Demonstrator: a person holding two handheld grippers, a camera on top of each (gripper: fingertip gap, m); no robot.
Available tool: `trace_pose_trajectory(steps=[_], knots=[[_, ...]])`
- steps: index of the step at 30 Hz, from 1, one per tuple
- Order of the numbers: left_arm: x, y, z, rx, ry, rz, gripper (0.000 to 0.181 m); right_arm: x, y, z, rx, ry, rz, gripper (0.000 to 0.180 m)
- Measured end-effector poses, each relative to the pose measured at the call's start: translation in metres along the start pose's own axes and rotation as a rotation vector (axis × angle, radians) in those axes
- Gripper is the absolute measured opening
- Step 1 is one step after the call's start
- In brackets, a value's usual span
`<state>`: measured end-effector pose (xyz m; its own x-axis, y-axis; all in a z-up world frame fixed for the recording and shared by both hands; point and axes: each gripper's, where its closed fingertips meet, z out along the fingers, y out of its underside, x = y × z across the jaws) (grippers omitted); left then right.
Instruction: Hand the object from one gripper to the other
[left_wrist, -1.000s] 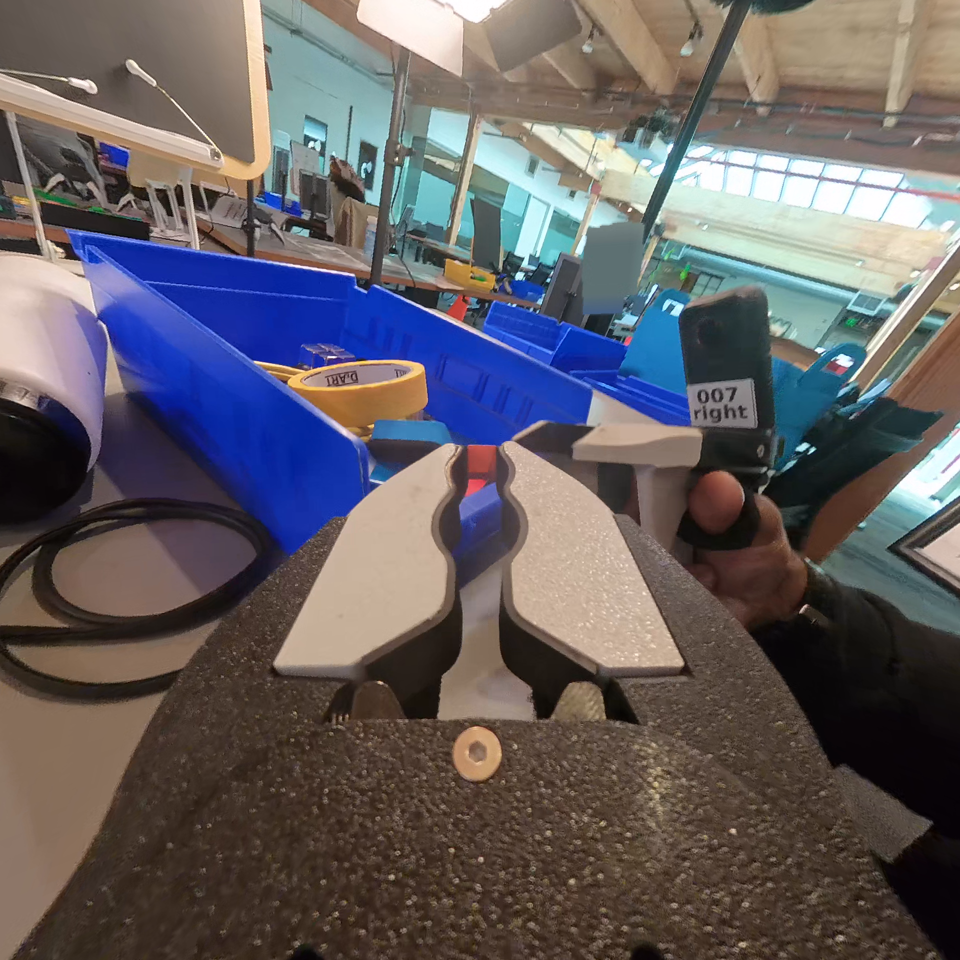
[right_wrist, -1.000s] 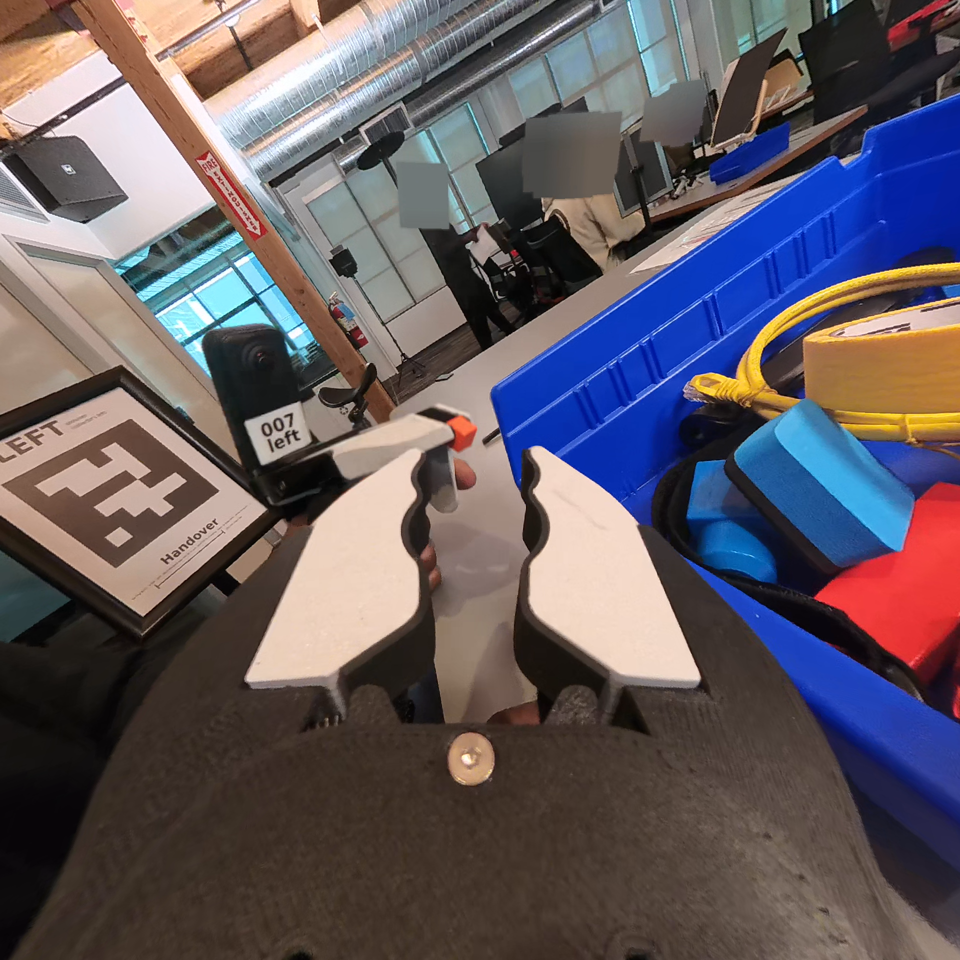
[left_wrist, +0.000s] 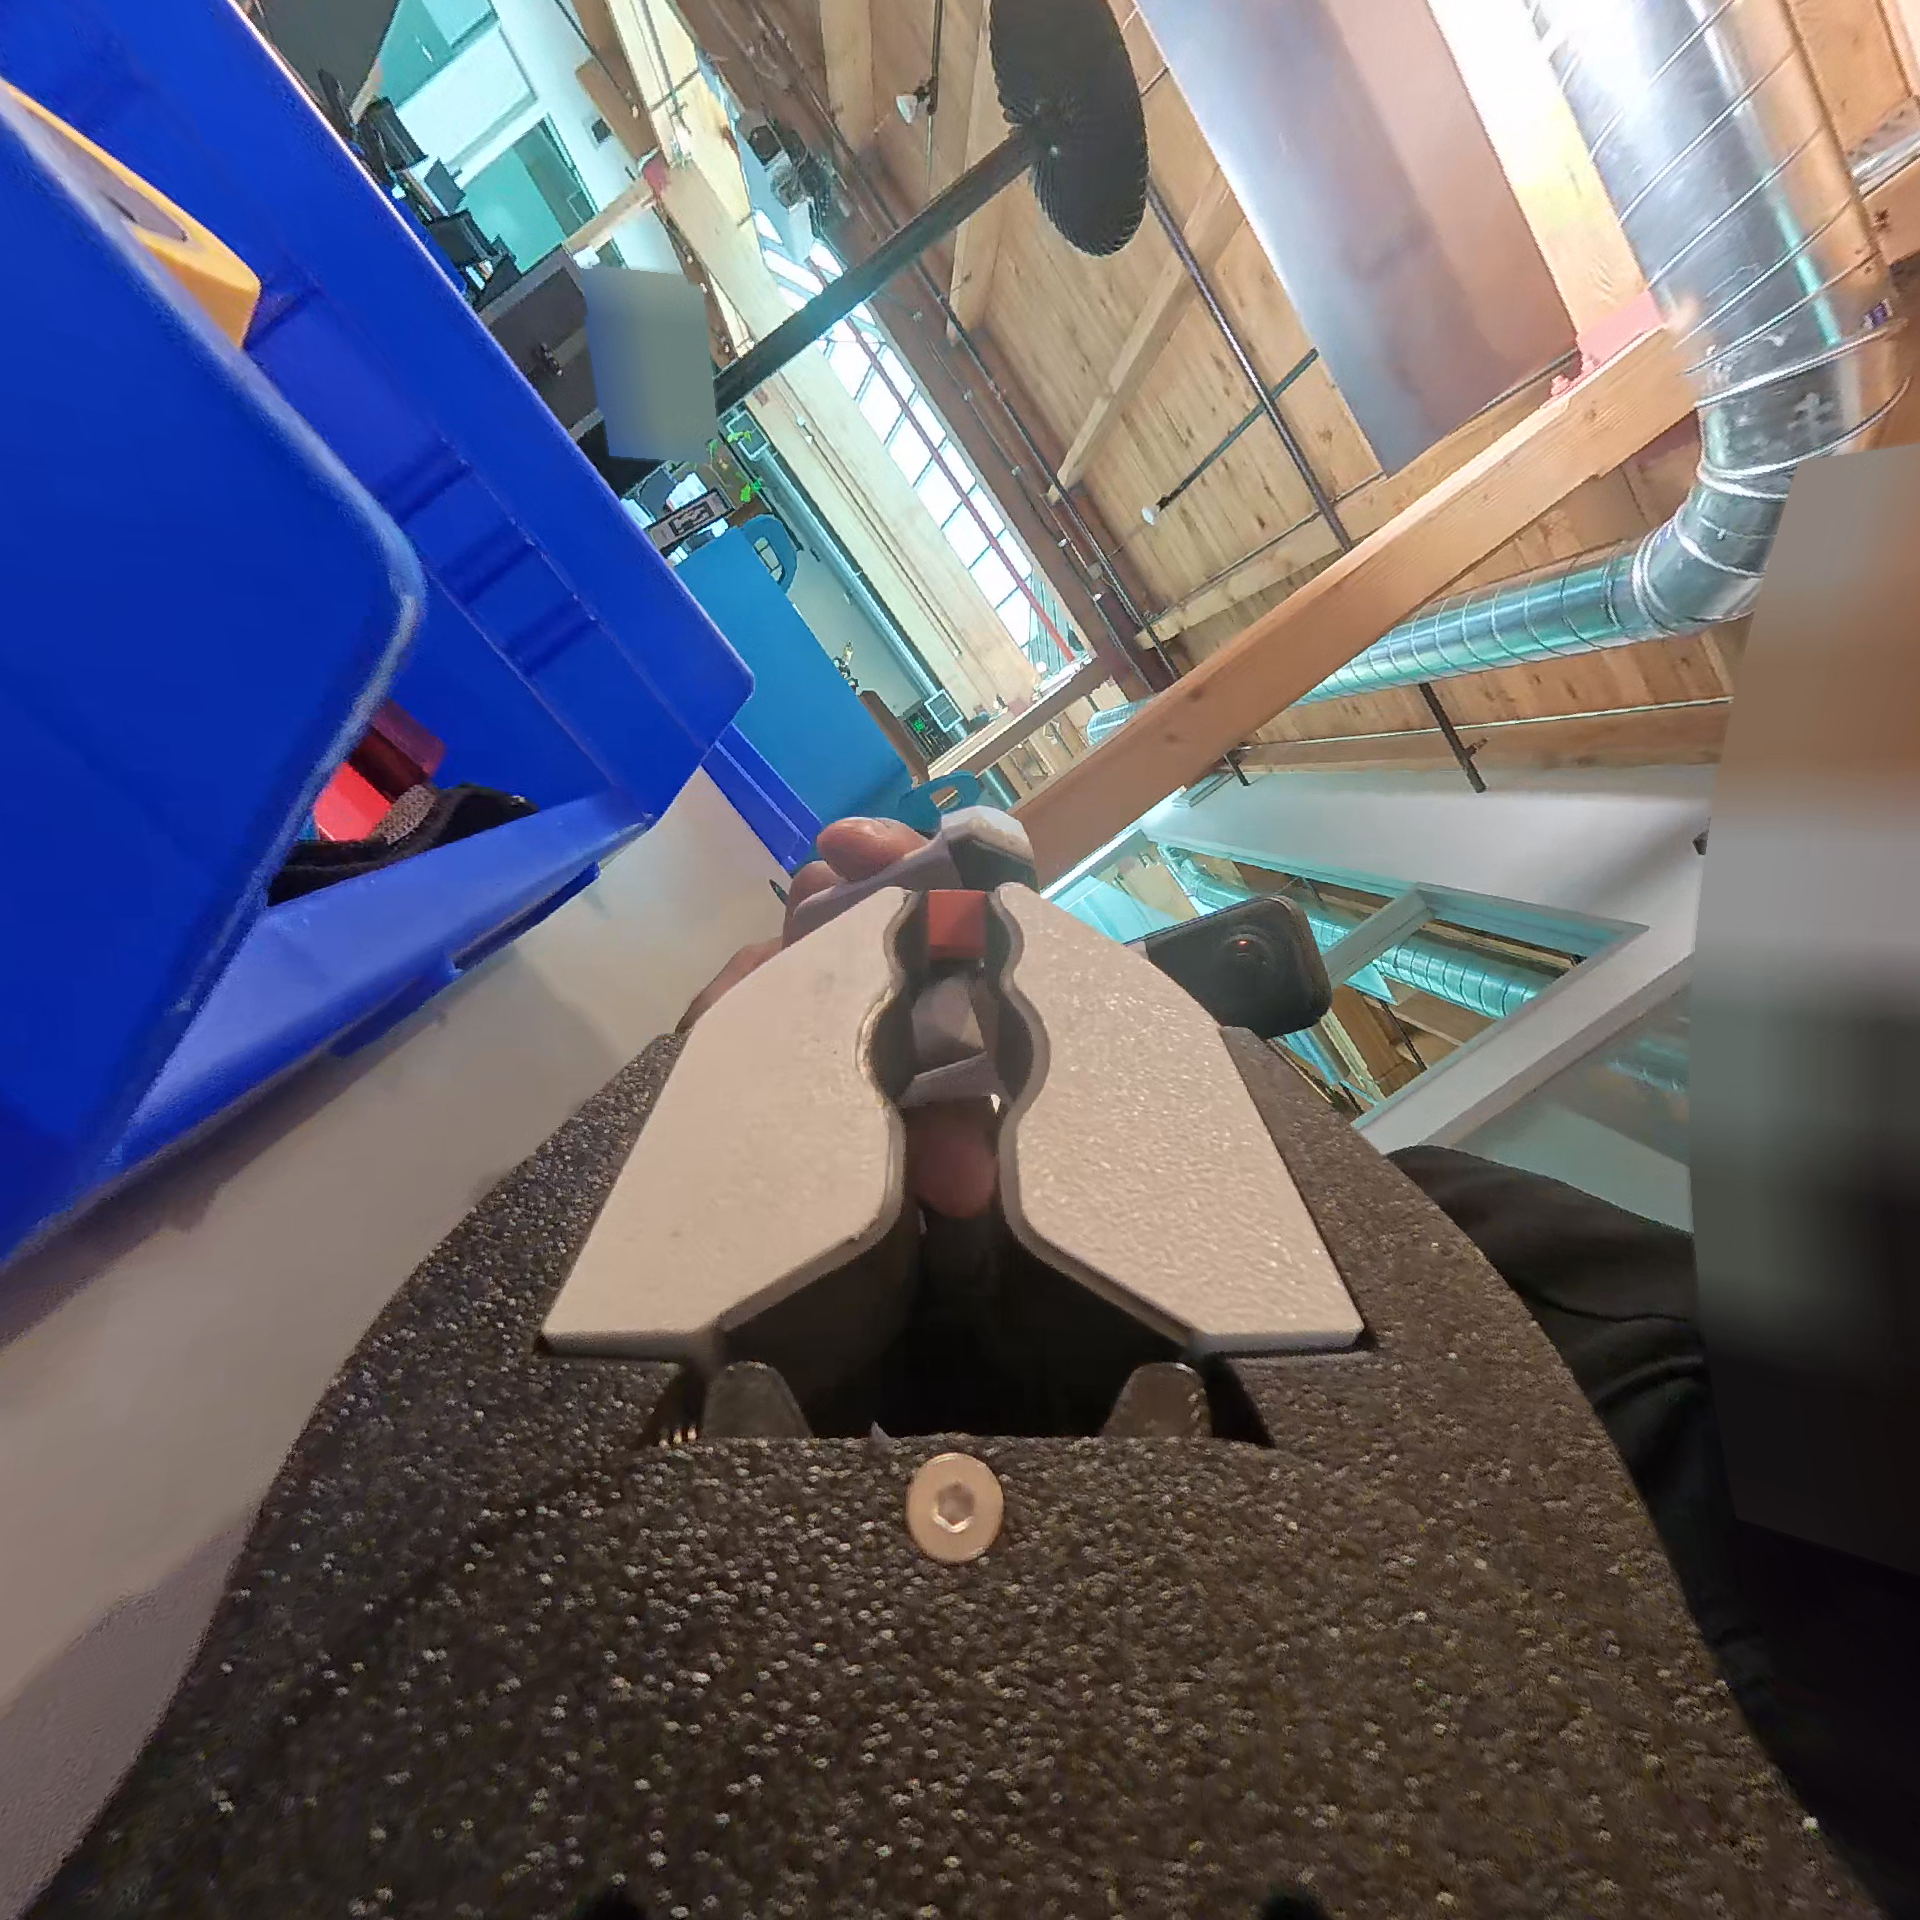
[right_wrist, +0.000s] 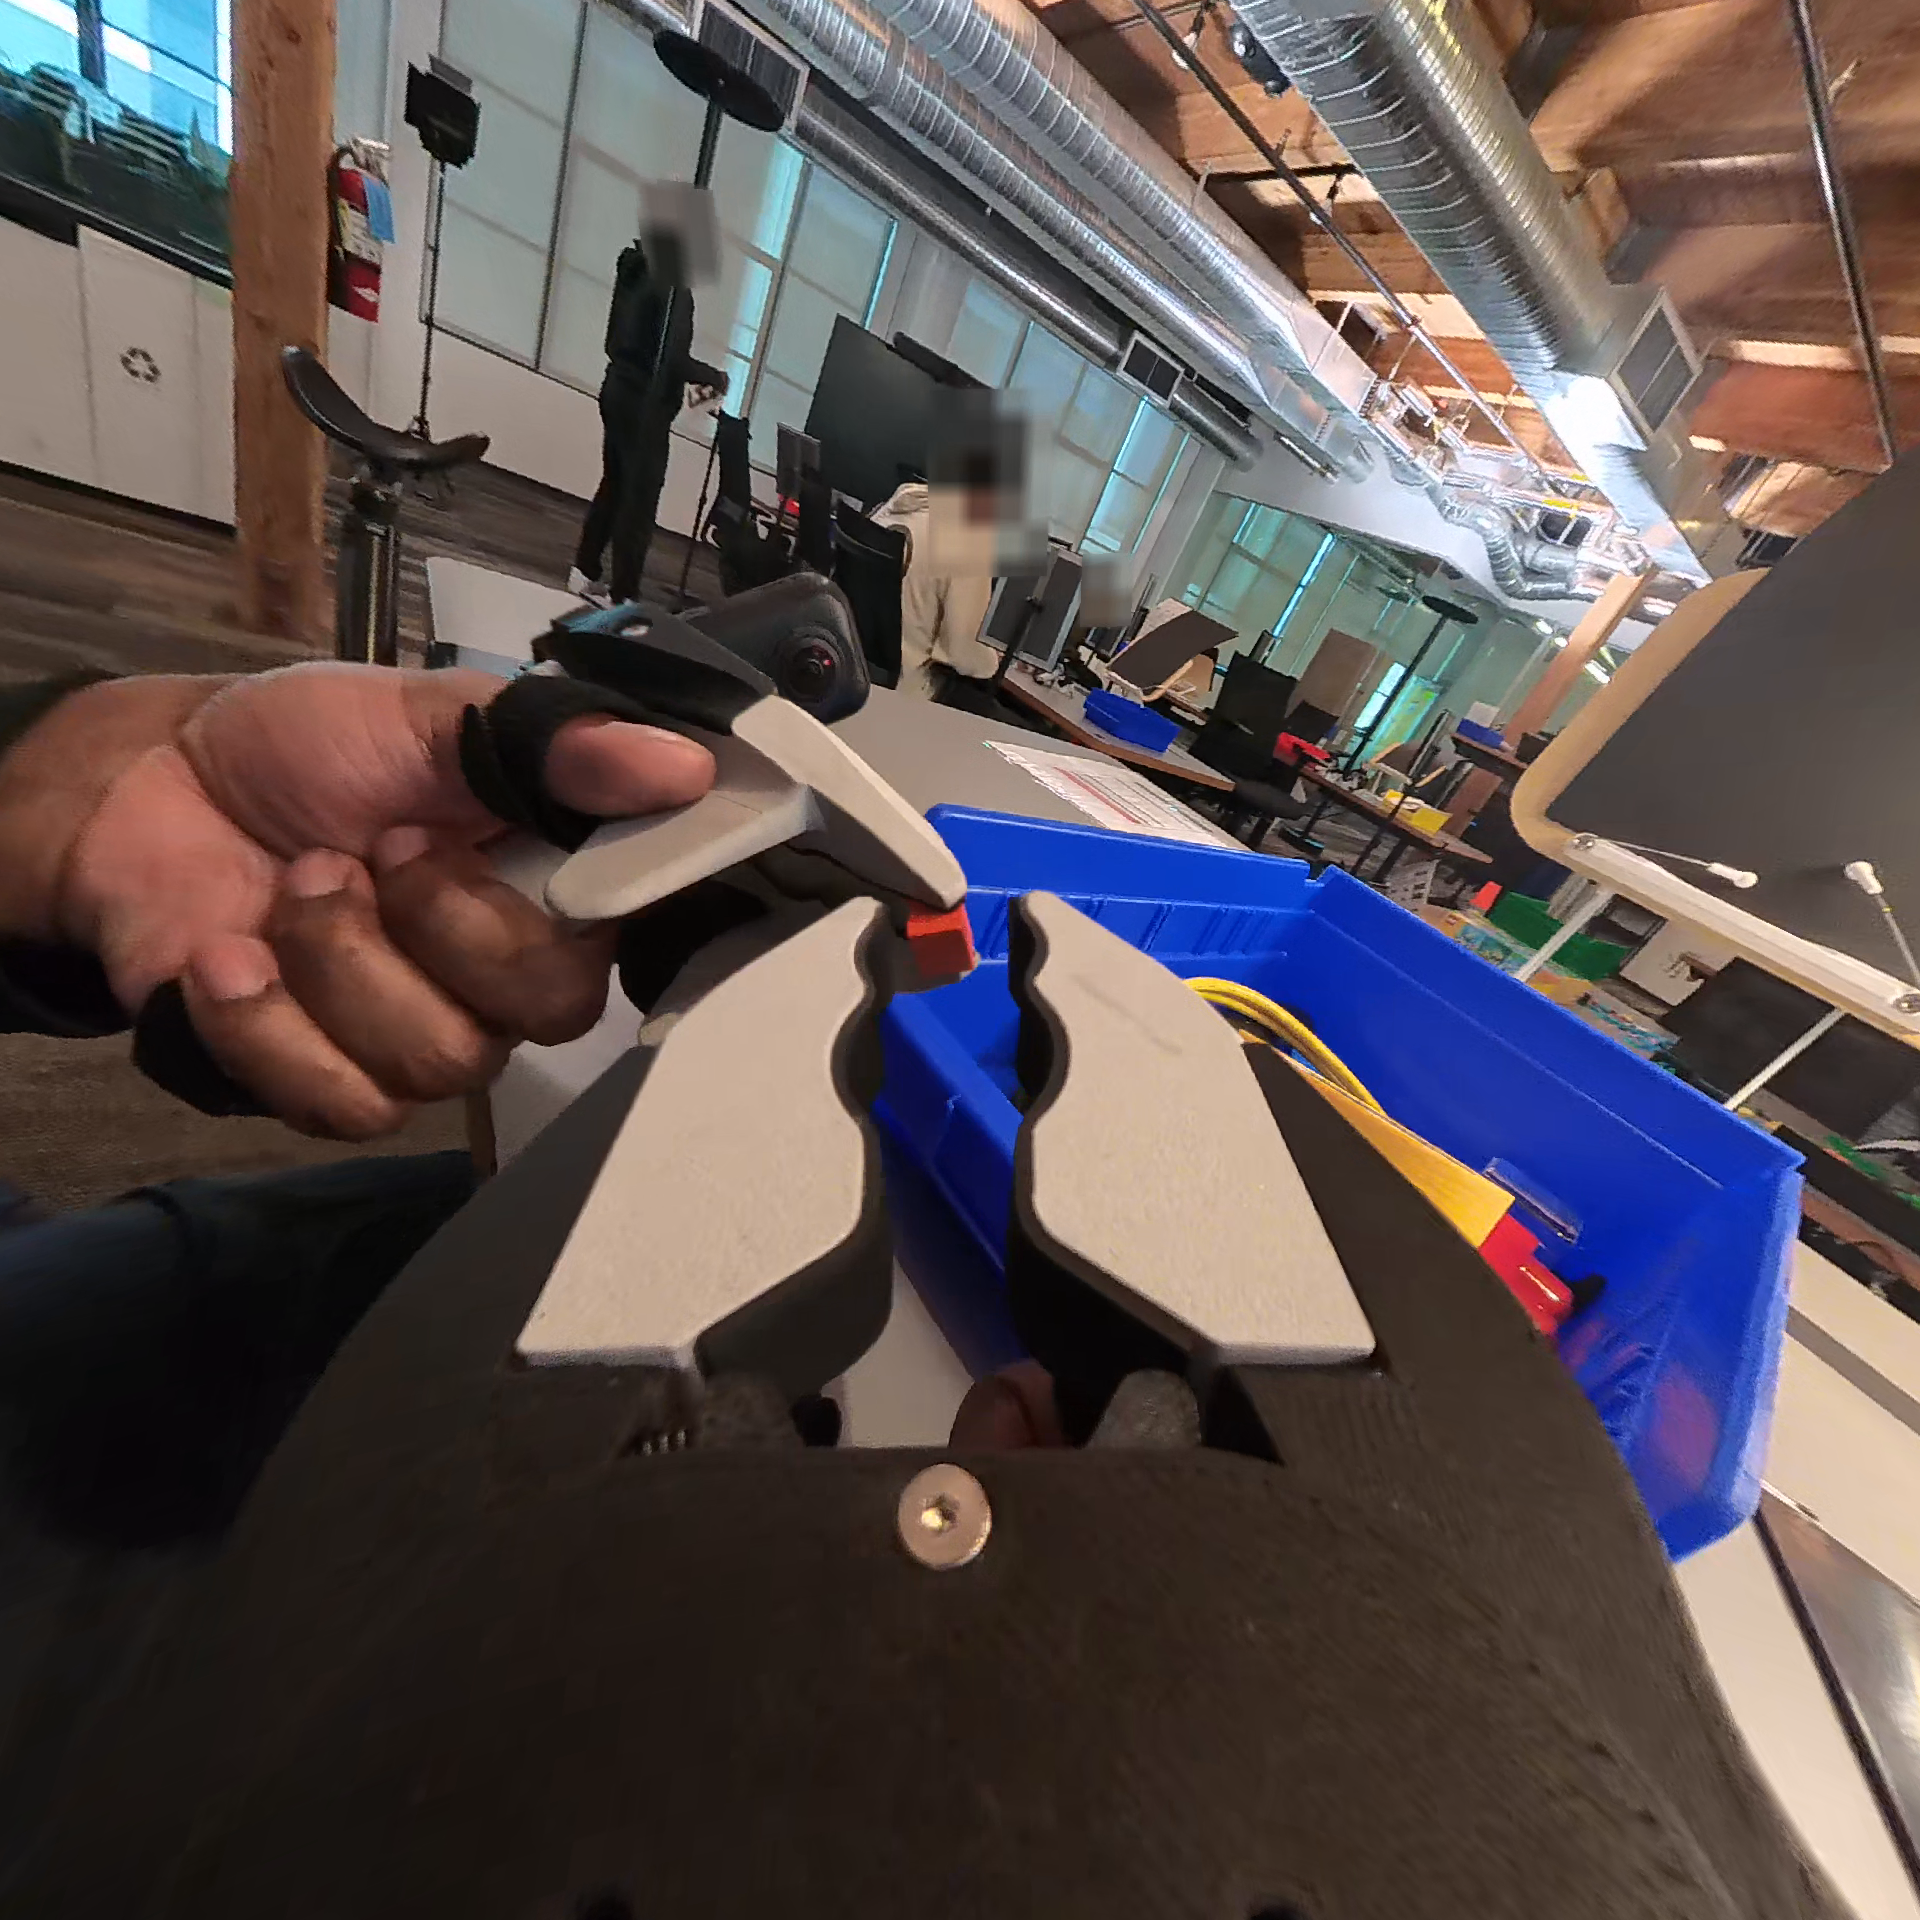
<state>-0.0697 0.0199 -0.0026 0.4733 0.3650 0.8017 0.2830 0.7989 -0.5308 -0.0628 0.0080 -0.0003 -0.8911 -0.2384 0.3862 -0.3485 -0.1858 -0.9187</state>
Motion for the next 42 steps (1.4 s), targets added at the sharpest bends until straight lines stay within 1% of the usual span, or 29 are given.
trace_pose_trajectory(steps=[3,5,8,10,13,15,17,20,24,26,30,36,42], knots=[[-0.001,0.002,0.002,-0.001,0.004,-0.02,0.01,-0.001,0.005,0.001,-0.035,0.003,-0.04,0.01],[-0.002,0.001,0.001,0.002,0.001,-0.008,0.01,-0.001,0.005,0.001,-0.043,0.008,-0.04,0.01],[0.001,0.0,0.0,-0.014,-0.005,0.076,0.012,0.002,0.002,0.001,-0.032,-0.017,0.083,0.01],[0.007,-0.004,-0.005,-0.007,-0.01,0.208,0.014,0.008,0.001,-0.001,-0.024,-0.048,0.237,0.009],[0.016,-0.009,-0.013,-0.012,-0.058,0.48,0.022,0.013,0.0,-0.003,0.002,-0.125,0.514,0.01],[0.015,-0.012,-0.017,-0.004,-0.155,0.719,0.024,0.01,-0.001,-0.002,0.011,-0.193,0.681,0.01],[0.014,-0.013,-0.019,-0.014,-0.235,0.913,0.028,0.006,-0.003,0.0,0.029,-0.246,0.821,0.009],[0.02,-0.014,-0.02,0.015,-0.284,1.112,0.028,0.001,-0.008,0.001,0.063,-0.316,0.978,0.009],[0.012,-0.005,-0.017,-0.055,-0.376,1.353,0.028,-0.007,-0.017,0.002,0.093,-0.383,1.077,0.01],[0.012,-0.003,-0.016,-0.044,-0.387,1.417,0.026,-0.009,-0.019,0.003,0.093,-0.393,1.093,0.009],[0.02,-0.003,-0.015,0.017,-0.364,1.46,0.023,-0.013,-0.021,0.003,0.101,-0.415,1.135,0.009],[0.021,0.002,-0.012,0.018,-0.367,1.526,0.023,-0.017,-0.022,0.005,0.12,-0.444,1.193,0.009],[0.024,0.001,-0.012,0.048,-0.392,1.594,0.015,-0.023,-0.024,0.006,0.123,-0.462,1.213,0.009]])
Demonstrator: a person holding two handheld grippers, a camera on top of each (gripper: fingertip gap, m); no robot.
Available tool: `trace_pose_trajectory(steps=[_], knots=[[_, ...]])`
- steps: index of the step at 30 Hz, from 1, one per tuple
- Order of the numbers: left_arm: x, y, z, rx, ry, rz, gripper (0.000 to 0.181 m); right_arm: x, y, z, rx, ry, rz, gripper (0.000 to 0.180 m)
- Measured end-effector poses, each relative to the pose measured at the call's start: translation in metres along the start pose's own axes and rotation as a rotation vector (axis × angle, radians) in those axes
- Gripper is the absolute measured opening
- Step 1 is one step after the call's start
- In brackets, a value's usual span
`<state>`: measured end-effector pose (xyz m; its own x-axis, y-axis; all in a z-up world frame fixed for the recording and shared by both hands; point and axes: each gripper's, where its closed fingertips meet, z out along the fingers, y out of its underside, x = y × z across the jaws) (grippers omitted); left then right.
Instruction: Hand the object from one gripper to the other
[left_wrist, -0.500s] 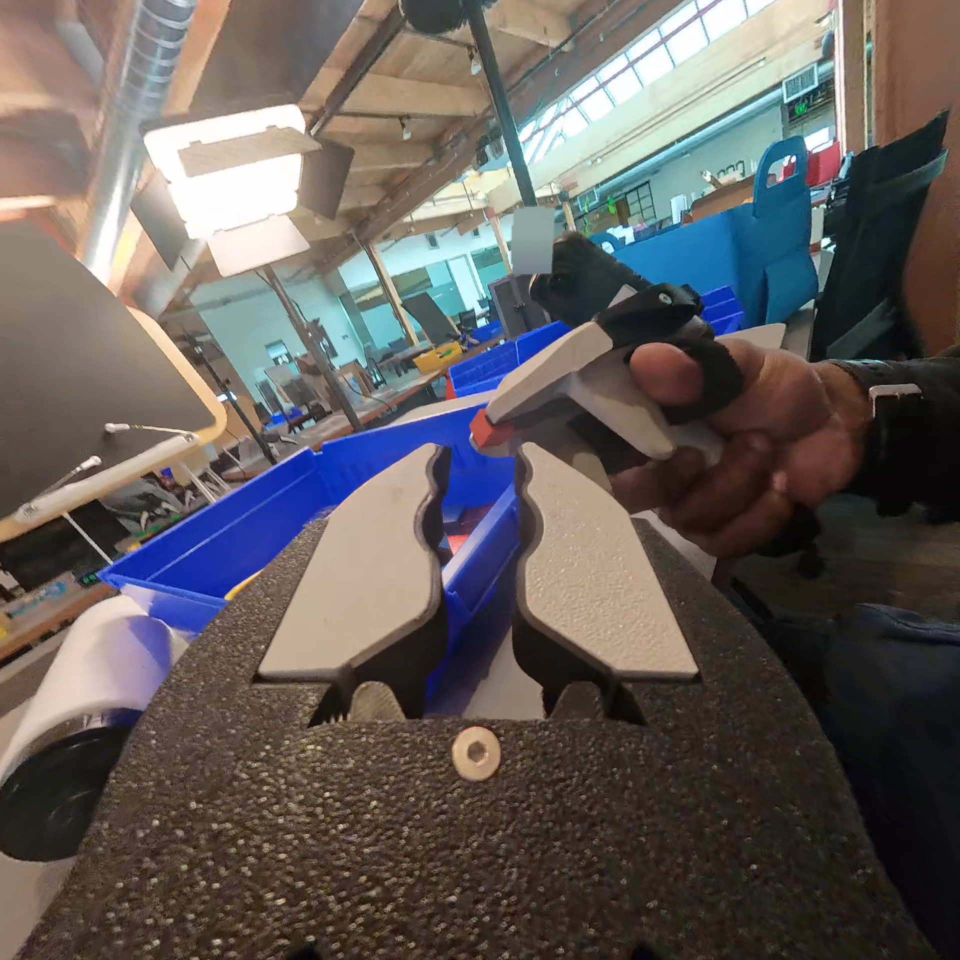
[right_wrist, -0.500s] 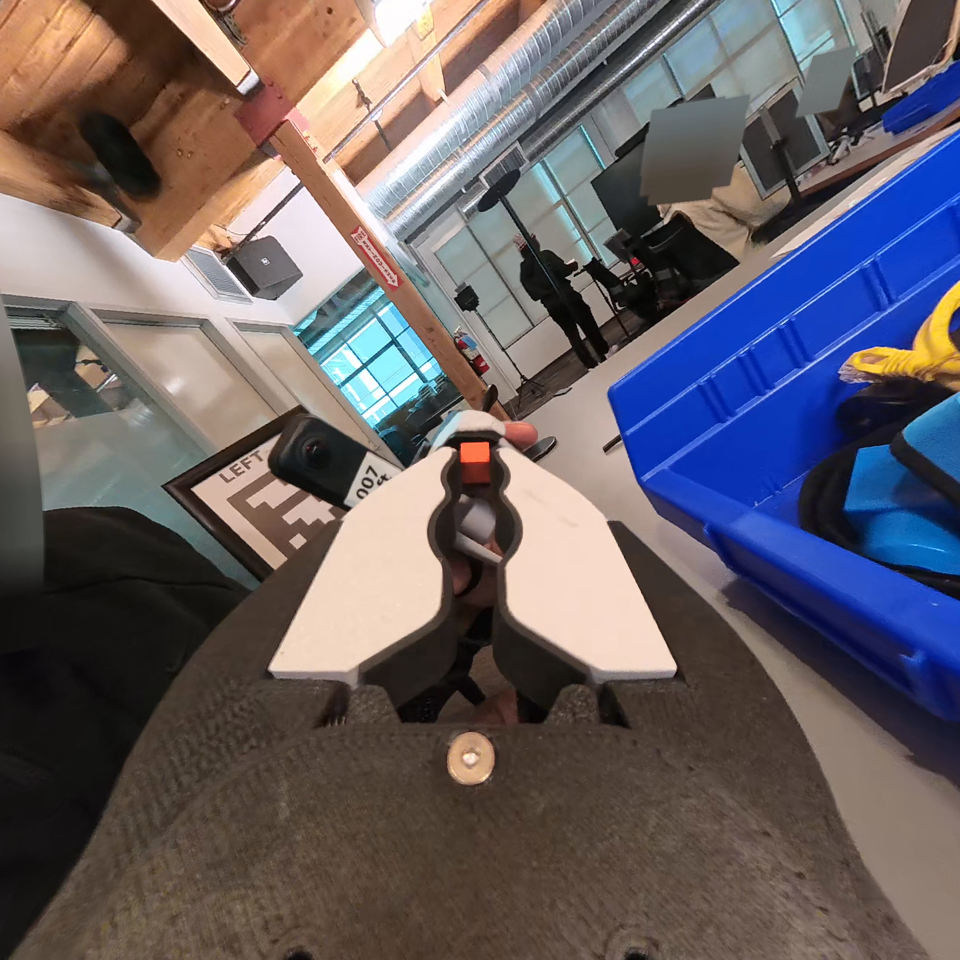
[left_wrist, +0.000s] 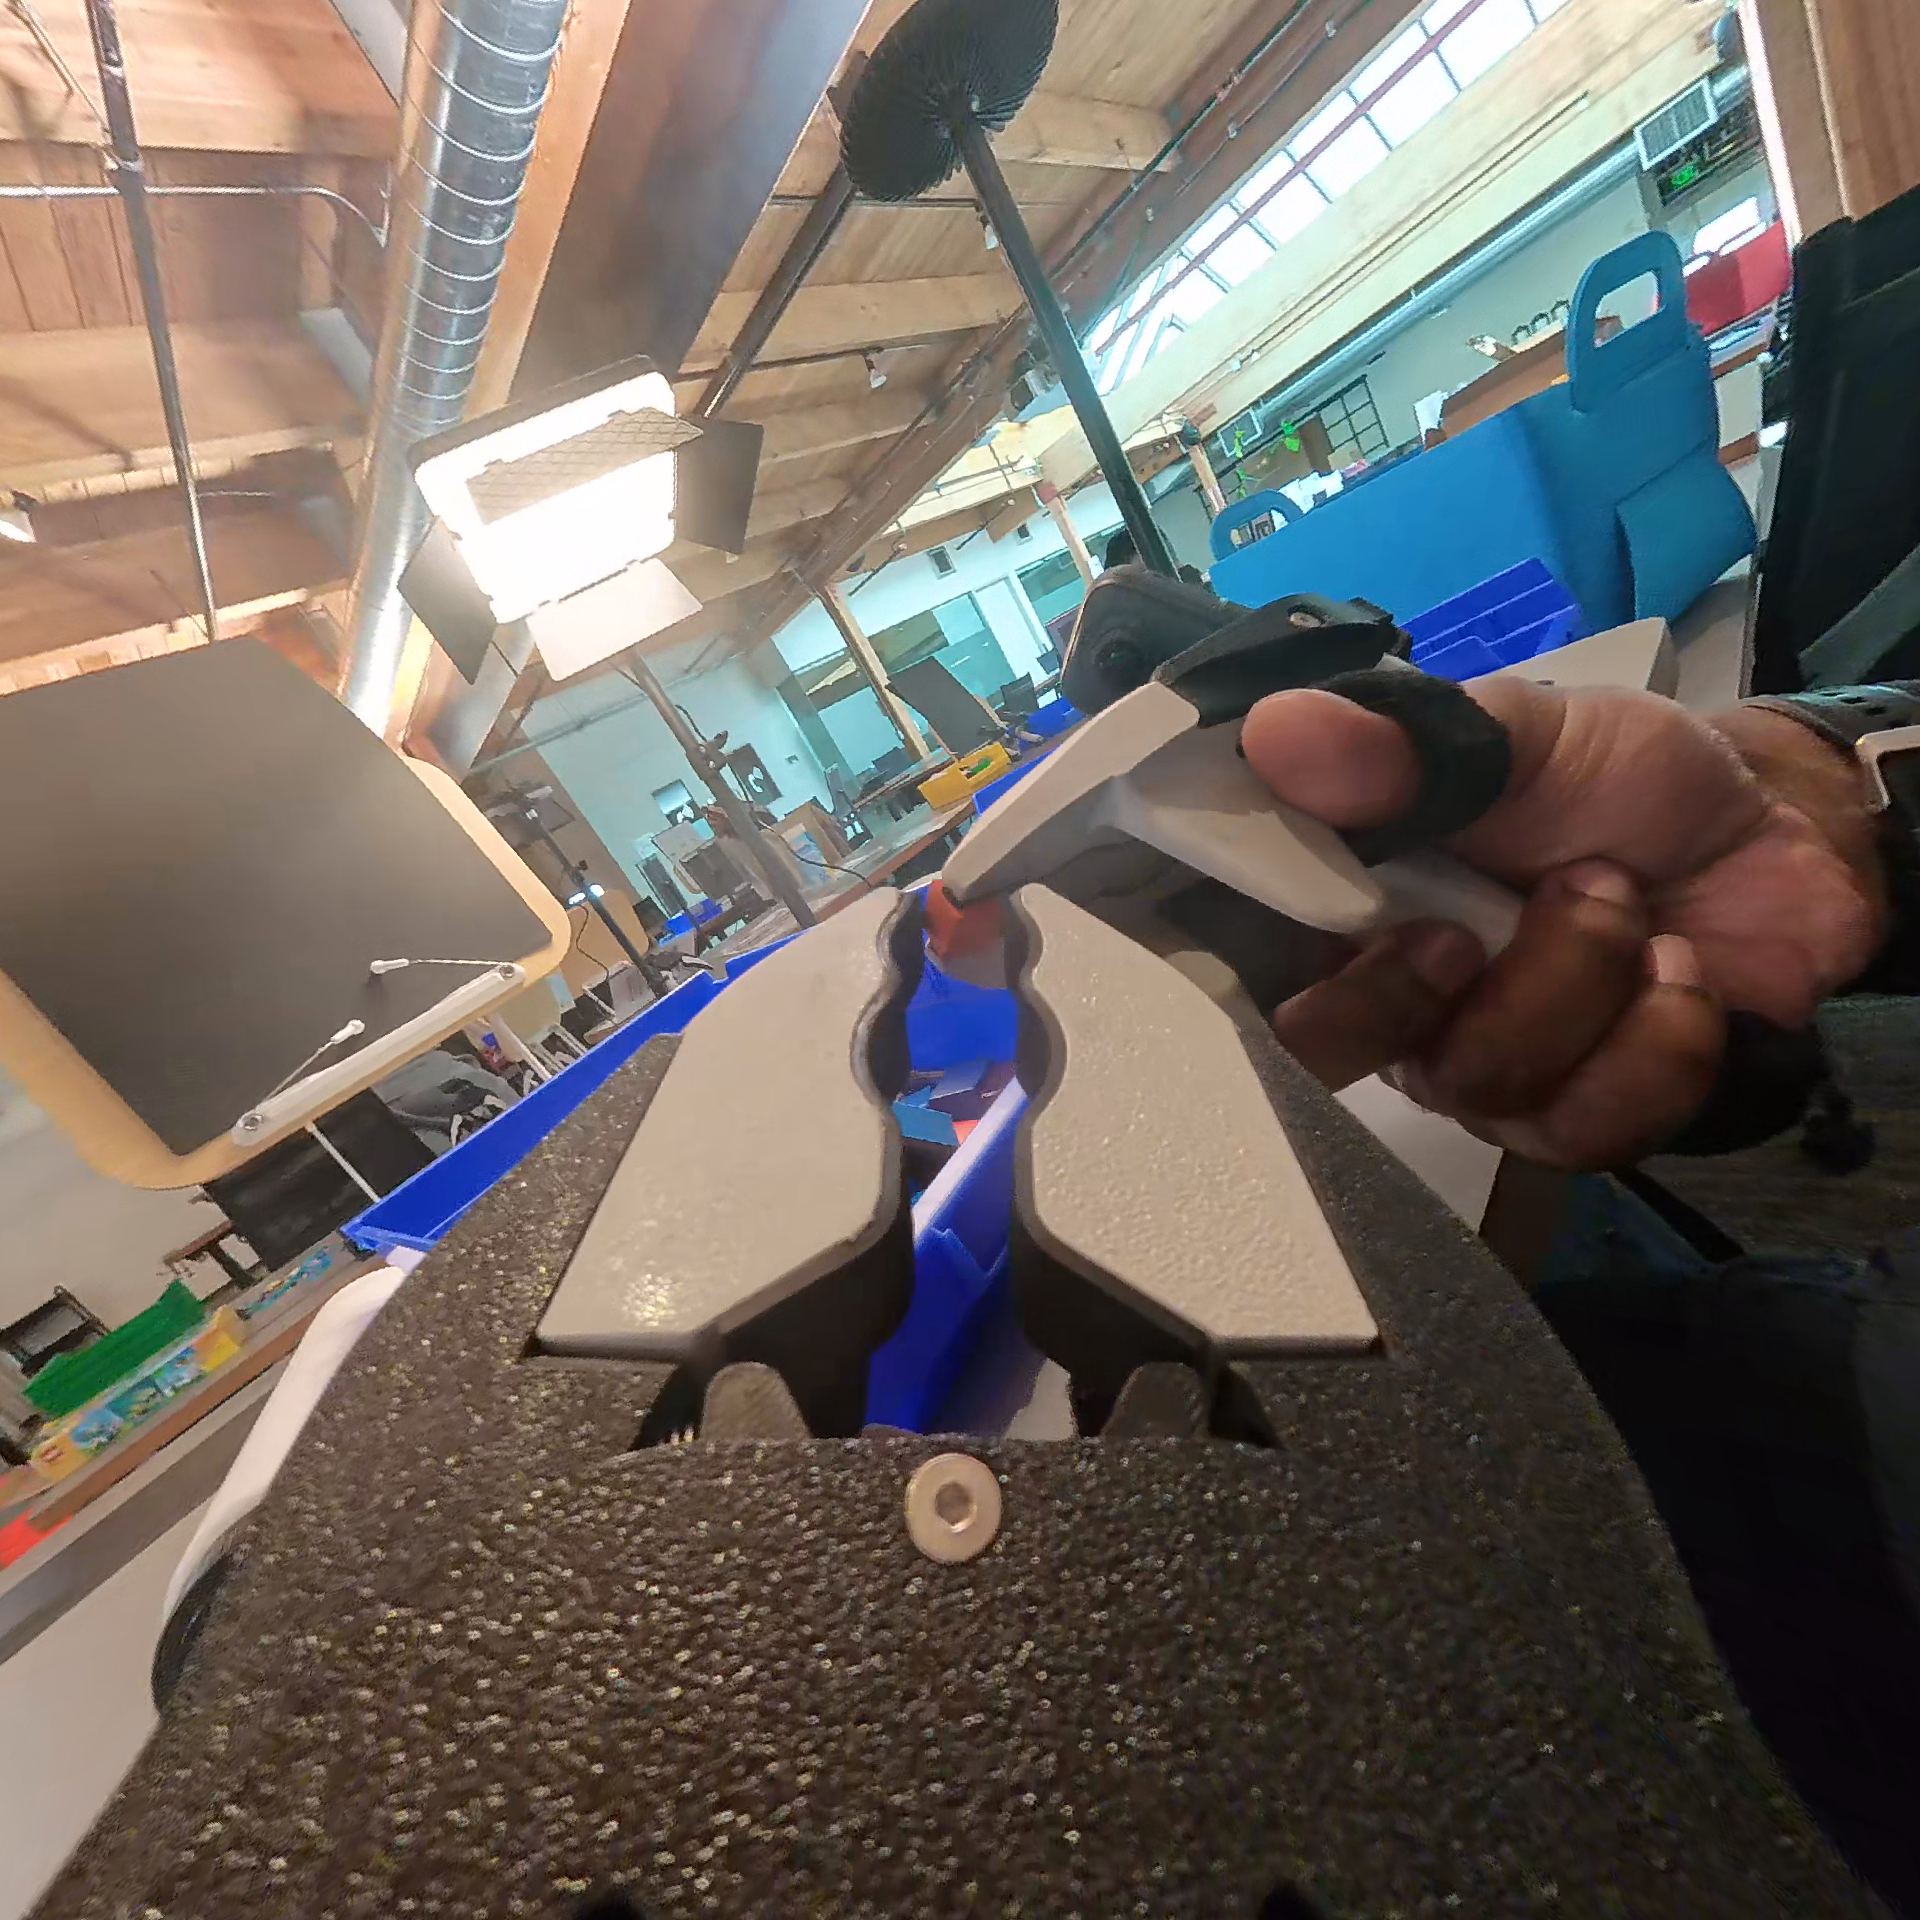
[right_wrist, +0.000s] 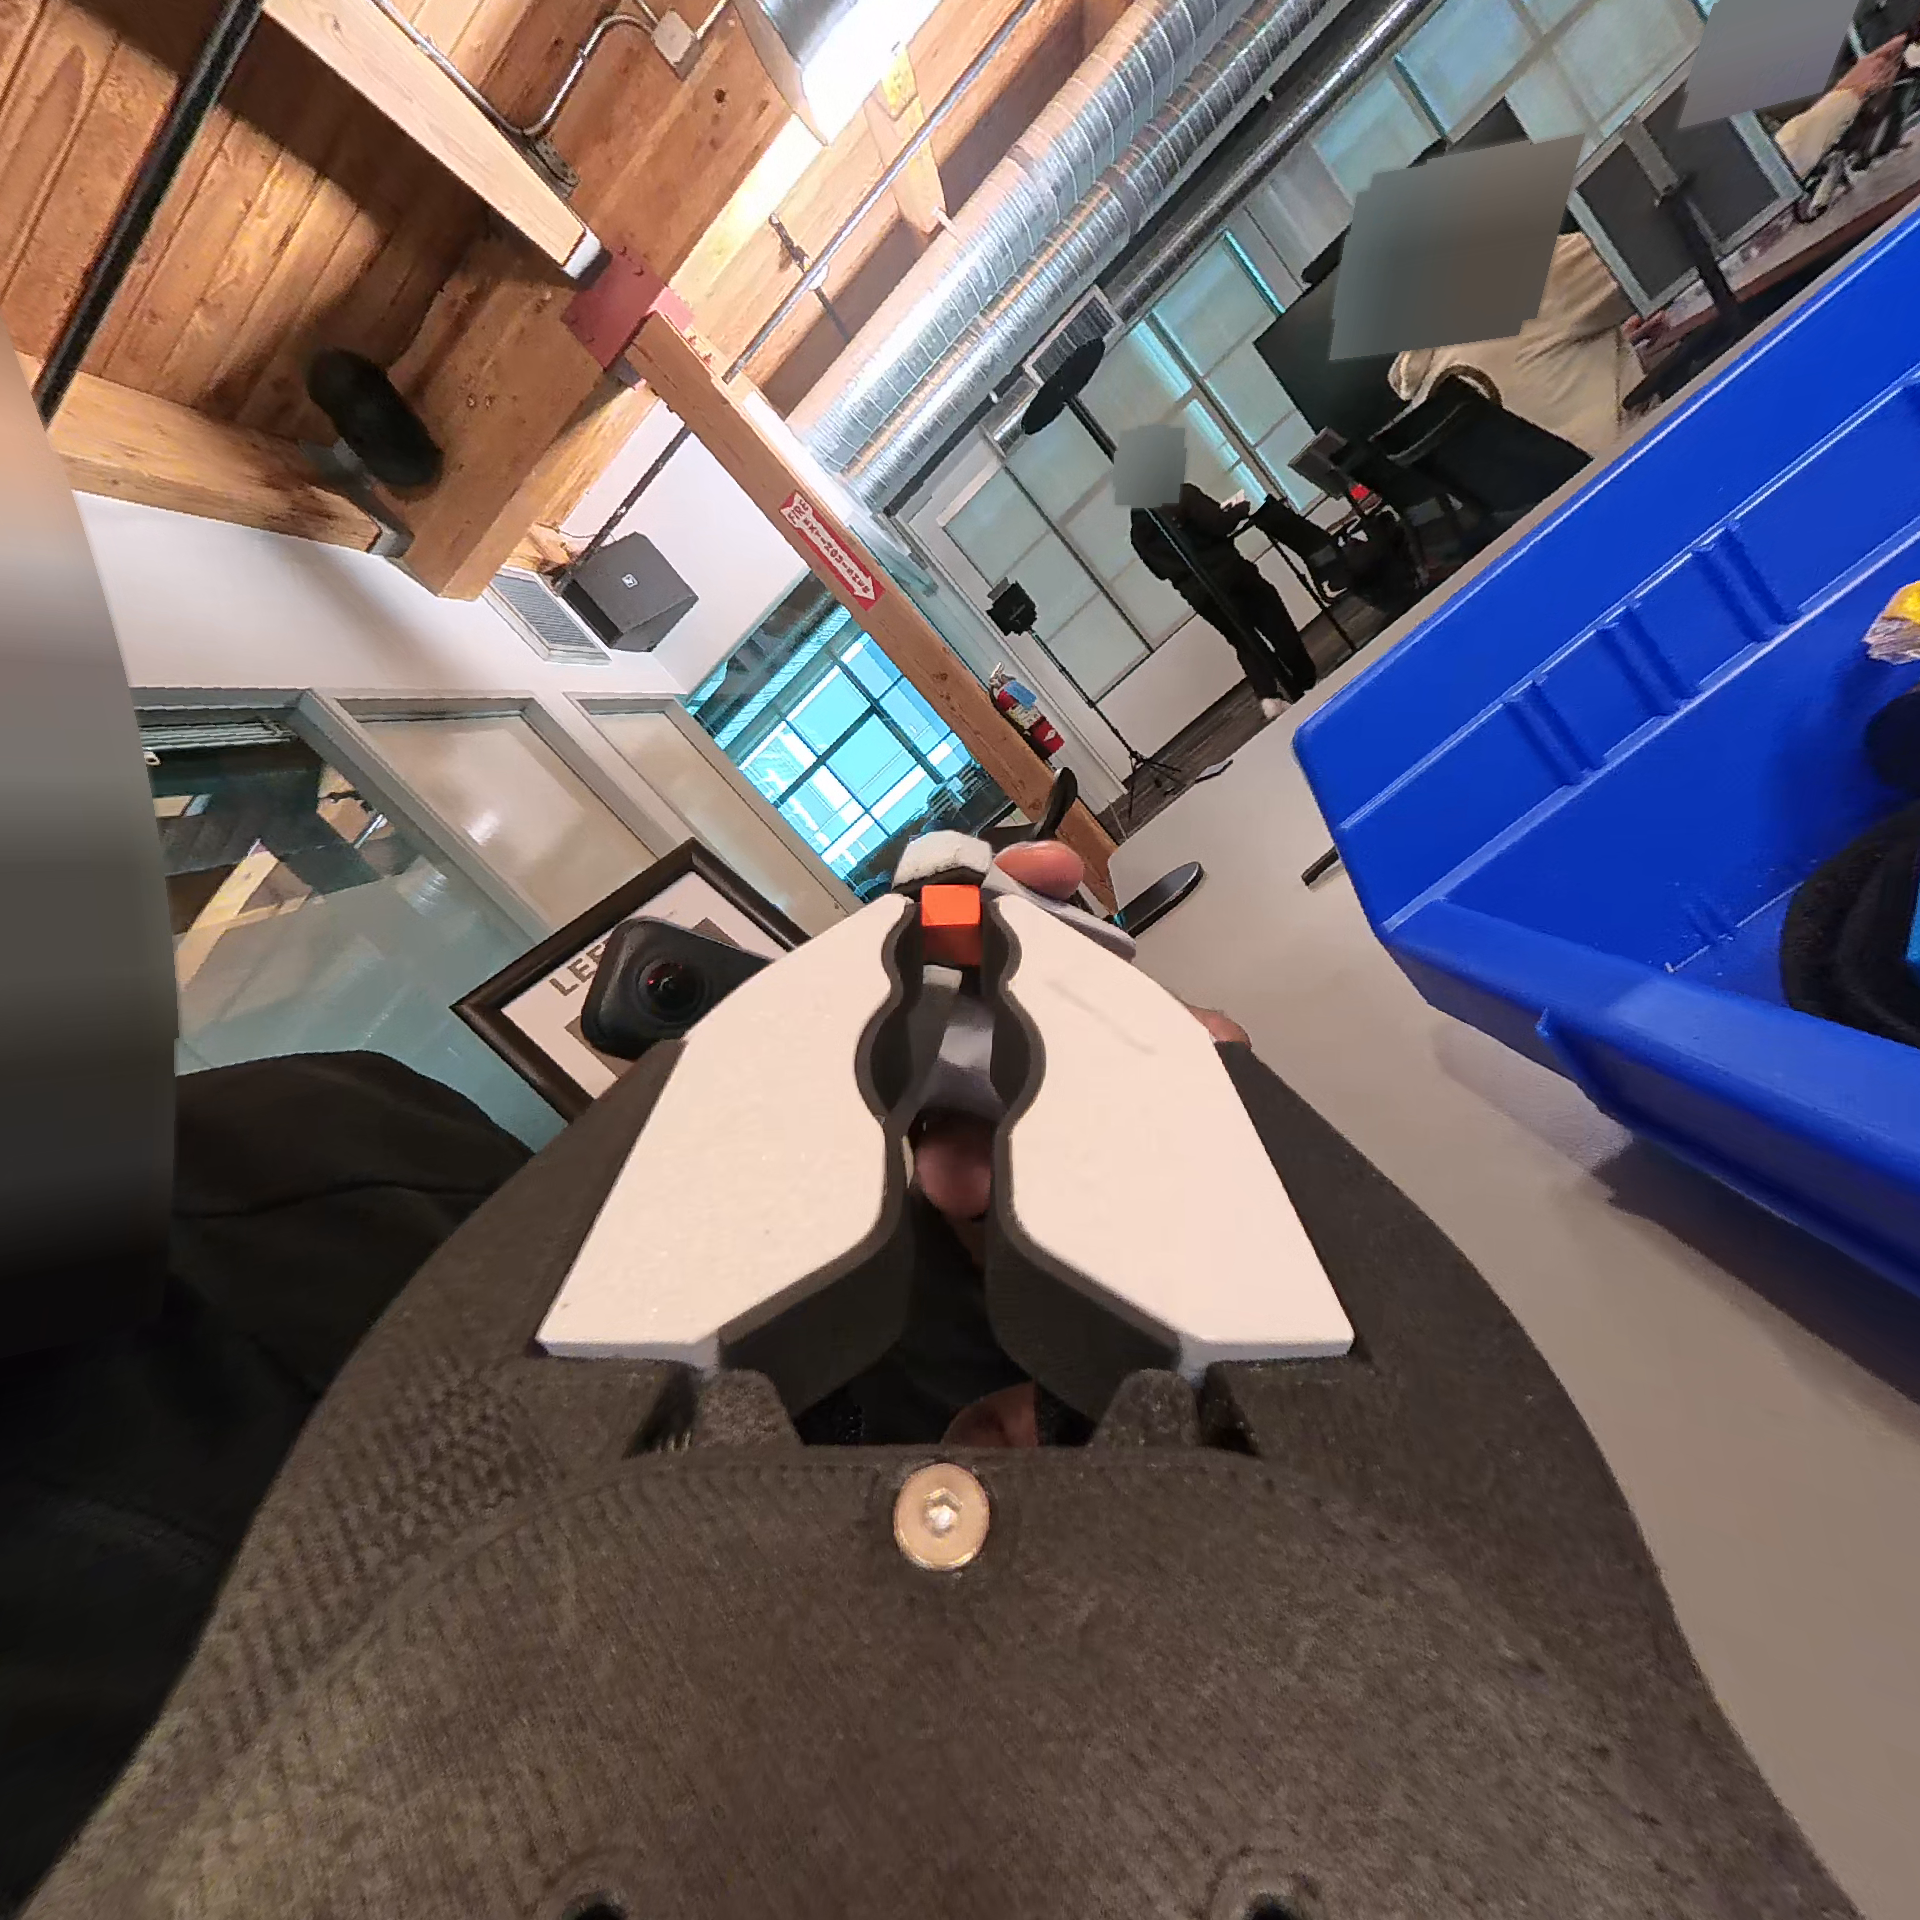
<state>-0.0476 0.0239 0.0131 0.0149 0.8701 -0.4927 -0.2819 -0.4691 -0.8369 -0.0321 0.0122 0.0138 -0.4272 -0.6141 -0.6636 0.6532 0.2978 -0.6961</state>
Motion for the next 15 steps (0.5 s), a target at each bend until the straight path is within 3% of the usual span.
trace_pose_trajectory(steps=[15], knots=[[-0.002,0.008,0.001,-0.073,-0.032,0.007,0.014,0.009,-0.001,-0.002,0.001,0.066,-0.037,0.011]])
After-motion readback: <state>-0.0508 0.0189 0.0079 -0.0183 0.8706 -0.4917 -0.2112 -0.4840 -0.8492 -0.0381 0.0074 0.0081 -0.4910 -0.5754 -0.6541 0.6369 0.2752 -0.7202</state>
